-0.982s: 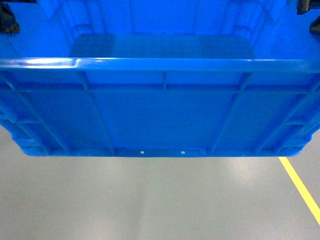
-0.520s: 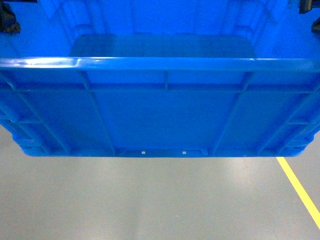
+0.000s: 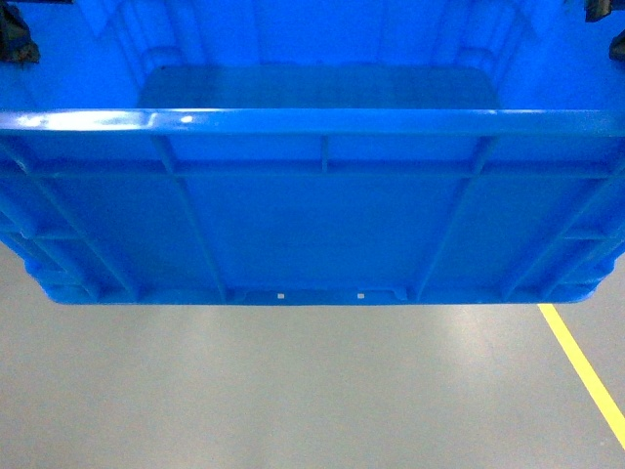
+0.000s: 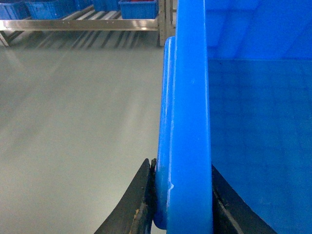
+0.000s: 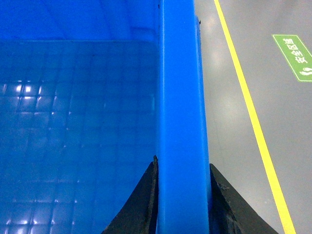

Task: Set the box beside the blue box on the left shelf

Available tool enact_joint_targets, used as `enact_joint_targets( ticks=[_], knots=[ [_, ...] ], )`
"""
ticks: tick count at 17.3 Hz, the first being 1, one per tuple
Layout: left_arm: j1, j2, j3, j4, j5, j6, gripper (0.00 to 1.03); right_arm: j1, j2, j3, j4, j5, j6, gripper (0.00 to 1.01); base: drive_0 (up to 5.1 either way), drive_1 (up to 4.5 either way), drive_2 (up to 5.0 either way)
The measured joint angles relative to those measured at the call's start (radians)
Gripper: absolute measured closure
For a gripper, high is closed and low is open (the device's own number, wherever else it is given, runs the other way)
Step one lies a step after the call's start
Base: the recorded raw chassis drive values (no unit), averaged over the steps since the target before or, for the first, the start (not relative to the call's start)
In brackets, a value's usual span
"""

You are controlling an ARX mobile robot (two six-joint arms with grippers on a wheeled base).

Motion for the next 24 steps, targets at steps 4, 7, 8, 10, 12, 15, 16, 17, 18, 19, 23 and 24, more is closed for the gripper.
enact_joint_targets(
  ticks=[4, 7, 8, 10, 12, 15, 16, 17, 18, 19, 23, 24],
  knots=[
    [0.000, -0.001, 0.000, 0.001, 0.000, 0.000, 0.83, 0.000, 0.000, 0.000, -0.002, 0.000, 0.000, 0.80, 0.1, 4.31, -4.1],
    [0.000, -0.002, 0.000, 0.001, 0.000, 0.001, 0.83, 0.000, 0.000, 0.000, -0.003, -0.002, 0.000, 0.80, 0.0, 4.24, -4.2],
    [0.000, -0.002, 0.000, 0.000, 0.000, 0.001, 0.83, 0.000, 0.001, 0.000, -0.005, -0.001, 0.000, 0.80, 0.0, 4.20, -4.2],
    [0.000, -0.002, 0.000, 0.000, 0.000, 0.000, 0.83, 0.000, 0.000, 0.000, -0.003, -0.003, 0.000, 0.80, 0.0, 4.22, -4.2],
    [0.000, -0.002, 0.000, -0.002, 0.000, 0.002, 0.83, 0.000, 0.001, 0.000, -0.005, -0.002, 0.000, 0.80, 0.0, 4.19, -4.2],
    [0.000, -0.002, 0.000, 0.000, 0.000, 0.002, 0.83, 0.000, 0.000, 0.000, -0.005, -0.002, 0.000, 0.80, 0.1, 4.27, -4.1],
    [0.000, -0.002, 0.000, -0.006, 0.000, 0.000, 0.83, 0.000, 0.000, 0.000, -0.004, -0.002, 0.000, 0.80, 0.1, 4.30, -4.1],
    [0.000, -0.002, 0.000, -0.002, 0.000, 0.001, 0.83, 0.000, 0.000, 0.000, -0.005, 0.000, 0.000, 0.80, 0.1, 4.29, -4.1],
    [0.000, -0.002, 0.000, -0.002, 0.000, 0.001, 0.83, 0.000, 0.000, 0.000, -0.004, -0.002, 0.000, 0.80, 0.1, 4.30, -4.1],
    [0.000, -0.002, 0.000, -0.002, -0.002, 0.001, 0.83, 0.000, 0.001, 0.000, -0.003, -0.002, 0.000, 0.80, 0.0, 4.22, -4.2],
    [0.000, -0.002, 0.000, -0.002, -0.001, 0.003, 0.83, 0.000, 0.003, 0.000, -0.005, -0.002, 0.000, 0.80, 0.0, 4.23, -4.2],
    [0.000, -0.002, 0.000, -0.005, 0.000, 0.003, 0.83, 0.000, 0.003, 0.000, -0.007, -0.002, 0.000, 0.80, 0.0, 4.22, -4.2]
  ],
)
